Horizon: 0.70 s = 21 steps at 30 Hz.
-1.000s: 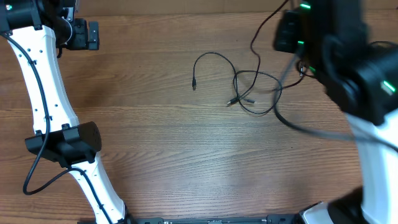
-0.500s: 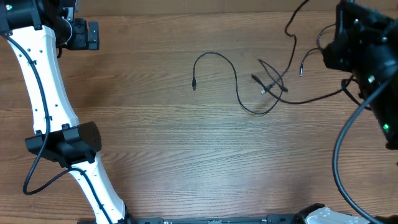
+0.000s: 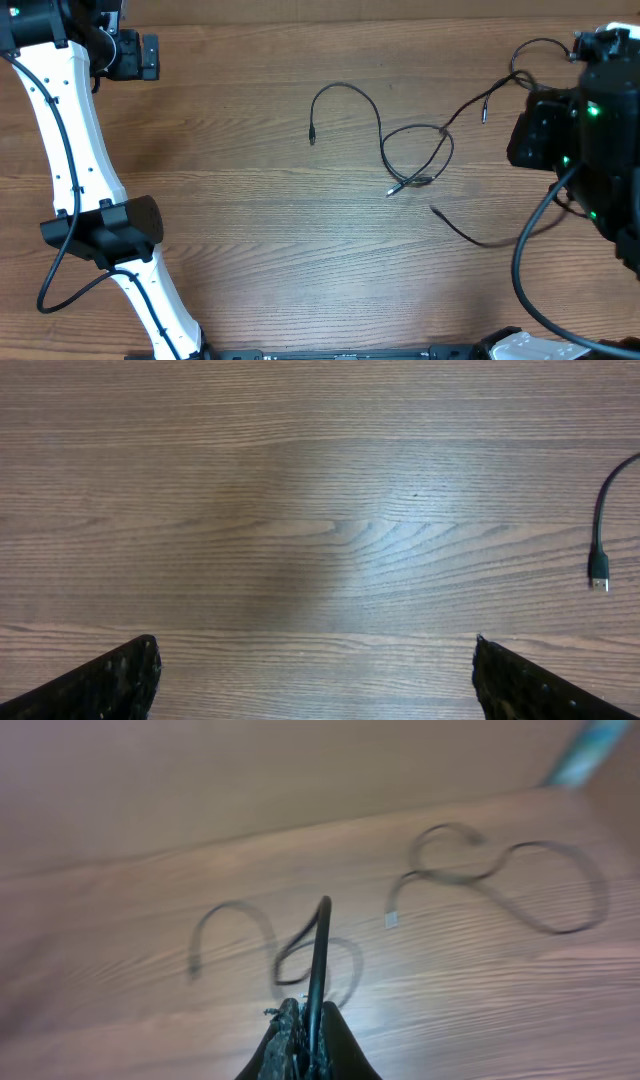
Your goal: Untangle cables
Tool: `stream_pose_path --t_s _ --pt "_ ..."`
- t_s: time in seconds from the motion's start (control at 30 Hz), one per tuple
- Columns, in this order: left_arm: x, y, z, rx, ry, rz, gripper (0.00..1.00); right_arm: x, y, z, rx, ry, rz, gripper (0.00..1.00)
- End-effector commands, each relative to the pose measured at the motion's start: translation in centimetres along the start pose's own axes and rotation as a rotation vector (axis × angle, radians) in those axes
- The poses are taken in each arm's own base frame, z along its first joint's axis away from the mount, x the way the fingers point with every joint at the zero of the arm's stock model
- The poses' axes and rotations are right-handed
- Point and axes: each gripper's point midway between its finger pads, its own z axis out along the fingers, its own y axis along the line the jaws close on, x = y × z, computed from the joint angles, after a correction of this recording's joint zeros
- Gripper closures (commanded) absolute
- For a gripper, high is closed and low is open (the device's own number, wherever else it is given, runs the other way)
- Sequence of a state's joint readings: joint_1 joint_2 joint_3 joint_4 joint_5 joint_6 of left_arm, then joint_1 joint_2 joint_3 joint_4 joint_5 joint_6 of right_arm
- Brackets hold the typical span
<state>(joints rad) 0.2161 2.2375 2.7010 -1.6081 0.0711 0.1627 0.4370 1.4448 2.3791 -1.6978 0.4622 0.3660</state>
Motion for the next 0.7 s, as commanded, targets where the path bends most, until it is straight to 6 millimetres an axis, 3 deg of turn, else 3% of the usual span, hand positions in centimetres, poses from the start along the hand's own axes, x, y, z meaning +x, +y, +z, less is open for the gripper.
stream_pose_path --t_s 0.0,0.2,0.43,0.57,0.67 --pt "0.0 -0.4 0.7 0.012 0.010 -0.001 0.00 -2.4 -4.2 -1.6 0.211 -0.149 0.024 0.96" --pt "0.0 -0.4 0.7 0.012 0.010 -0.001 0.00 -6.7 -6.0 -3.5 0.351 -0.336 -0.013 0.96" --pt "0.0 -0.4 0.7 0.012 0.010 -0.001 0.00 -12.7 -4.4 -6.0 0.308 -0.567 -0.036 0.96" --pt "-0.1 -0.4 0.7 0.012 0.009 -0.001 0.00 -15.3 -0.3 -7.1 0.073 -0.679 -0.075 0.96" --pt "0.0 -0.4 0.7 0.012 0.010 -0.001 0.00 -15.1 4.6 -7.6 -0.208 -0.695 -0.164 0.96"
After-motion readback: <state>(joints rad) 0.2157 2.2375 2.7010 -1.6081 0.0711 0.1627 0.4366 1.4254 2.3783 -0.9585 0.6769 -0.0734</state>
